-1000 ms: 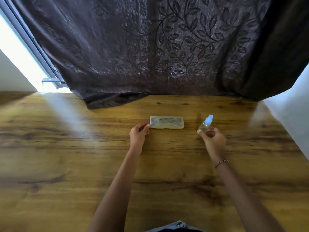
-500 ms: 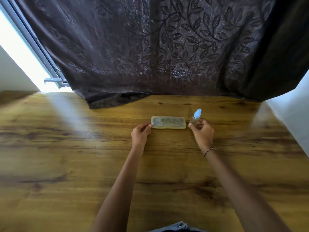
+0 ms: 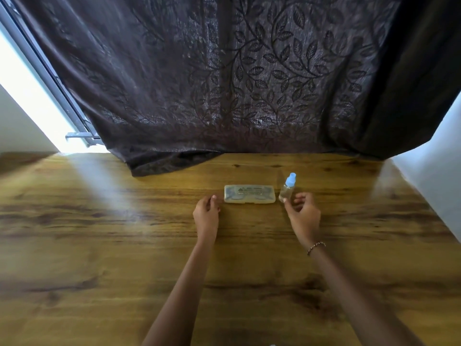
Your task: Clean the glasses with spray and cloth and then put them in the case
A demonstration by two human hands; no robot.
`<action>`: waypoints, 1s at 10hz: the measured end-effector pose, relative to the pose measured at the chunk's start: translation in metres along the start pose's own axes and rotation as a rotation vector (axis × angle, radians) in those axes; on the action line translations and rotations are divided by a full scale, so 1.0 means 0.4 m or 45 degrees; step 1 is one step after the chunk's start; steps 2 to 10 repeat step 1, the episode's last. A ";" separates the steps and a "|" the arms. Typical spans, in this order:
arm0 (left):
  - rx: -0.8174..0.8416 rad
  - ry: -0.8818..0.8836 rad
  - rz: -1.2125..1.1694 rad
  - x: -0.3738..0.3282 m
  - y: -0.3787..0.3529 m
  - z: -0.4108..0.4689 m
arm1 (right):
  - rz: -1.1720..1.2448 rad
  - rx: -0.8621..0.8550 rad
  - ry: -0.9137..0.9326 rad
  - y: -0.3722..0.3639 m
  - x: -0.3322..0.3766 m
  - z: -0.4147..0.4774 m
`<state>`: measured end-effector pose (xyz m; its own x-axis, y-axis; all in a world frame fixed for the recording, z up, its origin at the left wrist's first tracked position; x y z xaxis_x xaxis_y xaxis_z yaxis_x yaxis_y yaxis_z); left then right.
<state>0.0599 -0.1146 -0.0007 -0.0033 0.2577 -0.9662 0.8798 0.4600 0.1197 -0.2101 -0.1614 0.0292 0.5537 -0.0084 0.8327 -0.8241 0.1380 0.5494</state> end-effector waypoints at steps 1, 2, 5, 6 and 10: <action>-0.144 -0.181 0.308 -0.017 0.031 -0.017 | -0.152 0.025 0.228 -0.023 0.019 -0.046; -0.144 -0.181 0.308 -0.017 0.031 -0.017 | -0.152 0.025 0.228 -0.023 0.019 -0.046; -0.144 -0.181 0.308 -0.017 0.031 -0.017 | -0.152 0.025 0.228 -0.023 0.019 -0.046; -0.144 -0.181 0.308 -0.017 0.031 -0.017 | -0.152 0.025 0.228 -0.023 0.019 -0.046; -0.144 -0.181 0.308 -0.017 0.031 -0.017 | -0.152 0.025 0.228 -0.023 0.019 -0.046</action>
Point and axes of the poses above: each hand's wrist, its own z-axis towards the middle knuckle, its own y-axis out of the back of the hand, x = y × z, the point moved 6 cm from there along z, towards the middle knuckle, and after that the axes turned 8 degrees about x, right-handed, at the moved point
